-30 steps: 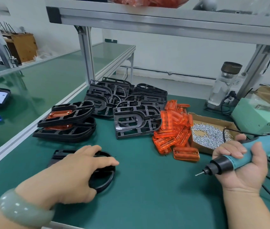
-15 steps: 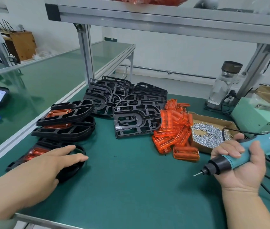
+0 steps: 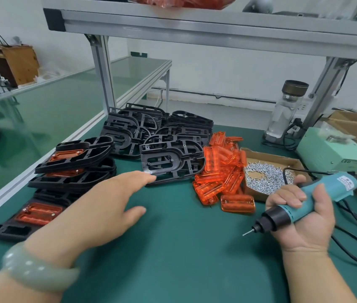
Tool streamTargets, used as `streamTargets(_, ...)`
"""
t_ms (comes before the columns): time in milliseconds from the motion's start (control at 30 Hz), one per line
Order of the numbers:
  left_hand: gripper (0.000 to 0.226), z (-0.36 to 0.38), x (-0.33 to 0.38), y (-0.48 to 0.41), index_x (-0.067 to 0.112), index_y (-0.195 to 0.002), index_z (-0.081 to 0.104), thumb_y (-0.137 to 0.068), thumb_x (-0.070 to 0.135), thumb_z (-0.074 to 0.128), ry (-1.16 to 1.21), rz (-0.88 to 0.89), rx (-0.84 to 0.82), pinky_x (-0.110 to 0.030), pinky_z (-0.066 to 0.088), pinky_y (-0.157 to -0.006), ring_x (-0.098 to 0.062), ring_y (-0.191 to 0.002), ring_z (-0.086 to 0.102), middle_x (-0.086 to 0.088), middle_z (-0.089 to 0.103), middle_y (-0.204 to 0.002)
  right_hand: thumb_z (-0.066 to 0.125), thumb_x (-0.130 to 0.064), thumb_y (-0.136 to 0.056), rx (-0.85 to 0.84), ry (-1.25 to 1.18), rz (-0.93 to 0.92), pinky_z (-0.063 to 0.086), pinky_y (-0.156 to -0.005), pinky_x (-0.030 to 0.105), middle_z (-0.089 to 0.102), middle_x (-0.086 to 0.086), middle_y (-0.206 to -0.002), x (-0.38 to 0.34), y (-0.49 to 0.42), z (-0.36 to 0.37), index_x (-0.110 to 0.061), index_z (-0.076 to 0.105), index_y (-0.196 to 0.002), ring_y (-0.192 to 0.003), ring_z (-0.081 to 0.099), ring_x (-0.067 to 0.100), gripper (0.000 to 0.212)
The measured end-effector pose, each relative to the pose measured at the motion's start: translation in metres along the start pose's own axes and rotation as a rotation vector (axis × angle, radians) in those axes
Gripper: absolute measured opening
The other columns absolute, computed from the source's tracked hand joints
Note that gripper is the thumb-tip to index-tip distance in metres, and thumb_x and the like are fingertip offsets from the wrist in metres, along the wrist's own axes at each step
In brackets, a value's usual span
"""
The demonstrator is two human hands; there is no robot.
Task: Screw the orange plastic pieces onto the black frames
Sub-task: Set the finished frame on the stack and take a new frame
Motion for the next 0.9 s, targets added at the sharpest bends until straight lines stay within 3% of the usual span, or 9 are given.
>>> streamTargets(167,0.073,0.027,0.017,-0.059,0.026,-0.146,0.027,-0.084,0.031,0.065,0.048,-0.045,0.056,-0.014,0.016,-0.108,-0.007,-0.137,0.03,0.01,0.034,-0.15,0.09,-0.03,-0.054,0.019,-0.007,0.011,0.045,-0.053,0.015,0.044,-0.013,-0.059,0.001,-0.001,0.0,-0.021,0.059,-0.089,-0.046,0.044,0.0,0.048)
streamTargets(300,0.089,0.044,0.017,-0.099,0.02,-0.147,0.021,-0.077,0.039,0.072,-0.057,-0.105,0.107,-0.033,0.023,-0.113,-0.019,-0.14,0.022,0.0,0.028,-0.151,0.087,-0.032,-0.059,0.046,-0.004,0.016,0.046,-0.052,0.016,0.044,-0.013,-0.059,0.001,-0.003,-0.001,-0.021,0.058,-0.09,-0.046,0.044,0.0,0.044)
streamTargets(433,0.115,0.055,0.008,-0.126,0.028,-0.148,0.002,-0.065,0.051,0.079,-0.207,-0.21,0.04,-0.049,0.011,-0.115,-0.028,-0.145,-0.002,-0.005,0.002,-0.158,0.058,-0.038,-0.08,0.101,0.021,-0.004,0.045,-0.052,0.015,0.043,-0.013,-0.059,0.0,-0.006,-0.005,-0.022,0.056,-0.09,-0.046,0.043,0.0,0.018)
streamTargets(500,0.124,0.059,0.003,-0.133,0.029,-0.148,-0.004,-0.06,0.054,0.081,-0.24,-0.213,0.02,-0.051,0.007,-0.115,-0.028,-0.146,-0.003,-0.005,0.0,-0.158,0.053,-0.038,-0.083,0.108,0.016,-0.009,0.045,-0.052,0.015,0.042,-0.013,-0.059,-0.001,-0.007,-0.006,-0.023,0.055,-0.091,-0.046,0.043,-0.001,0.018)
streamTargets(733,0.129,0.055,0.002,-0.128,0.023,-0.149,0.006,-0.051,0.056,0.083,-0.311,-0.125,0.176,-0.049,0.02,-0.111,-0.026,-0.129,0.032,0.0,0.036,-0.14,0.05,-0.037,-0.084,0.127,0.011,-0.012,0.044,-0.051,0.015,0.042,-0.012,-0.057,-0.001,-0.009,-0.007,-0.021,0.056,-0.09,-0.045,0.043,0.0,0.017)
streamTargets(900,0.13,0.041,0.013,-0.112,0.016,-0.149,0.015,-0.046,0.05,0.087,-0.166,-0.063,0.338,-0.044,0.018,-0.113,-0.026,-0.13,0.031,-0.004,0.034,-0.144,0.046,-0.039,-0.09,0.129,0.001,-0.019,0.044,-0.052,0.015,0.042,-0.013,-0.058,-0.003,-0.009,-0.006,-0.022,0.056,-0.09,-0.045,0.042,0.0,0.02)
Point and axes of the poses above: each hand's wrist, its own y-axis away from the middle knuckle, its own z-axis out of the palm, x = y × z, the point moved 1 cm from there along -y, towards the middle knuckle
